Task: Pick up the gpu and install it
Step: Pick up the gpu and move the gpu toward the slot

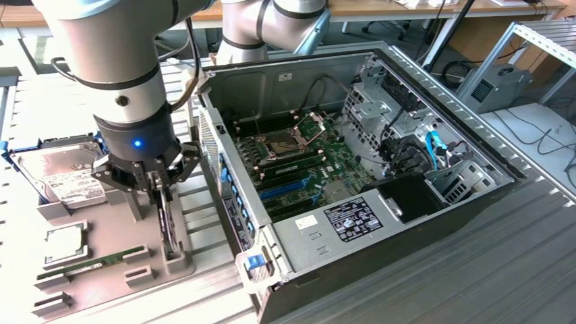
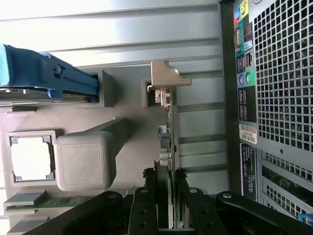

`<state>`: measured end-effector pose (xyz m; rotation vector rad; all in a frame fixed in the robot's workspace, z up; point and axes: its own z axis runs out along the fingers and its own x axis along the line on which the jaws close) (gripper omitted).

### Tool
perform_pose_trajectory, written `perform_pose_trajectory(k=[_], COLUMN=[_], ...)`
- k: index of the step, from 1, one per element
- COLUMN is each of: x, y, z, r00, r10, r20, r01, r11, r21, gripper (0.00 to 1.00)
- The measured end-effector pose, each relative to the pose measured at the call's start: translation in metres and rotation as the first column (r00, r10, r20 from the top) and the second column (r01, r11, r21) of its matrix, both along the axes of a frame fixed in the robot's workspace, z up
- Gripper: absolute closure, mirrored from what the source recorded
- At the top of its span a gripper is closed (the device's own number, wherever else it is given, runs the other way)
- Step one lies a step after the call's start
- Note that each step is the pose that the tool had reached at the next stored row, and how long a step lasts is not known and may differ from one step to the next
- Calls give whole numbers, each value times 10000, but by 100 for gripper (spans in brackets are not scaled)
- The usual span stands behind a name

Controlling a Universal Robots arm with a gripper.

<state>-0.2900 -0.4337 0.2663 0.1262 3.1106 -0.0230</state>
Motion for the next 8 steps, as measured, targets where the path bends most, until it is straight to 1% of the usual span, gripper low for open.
perform_pose_trajectory(k=[8], x=[0], y=[0], z=[27], r00=[10000], r10=[0], r20=[0], r01=[0], r11=[10000], r21=[0], gripper=[73])
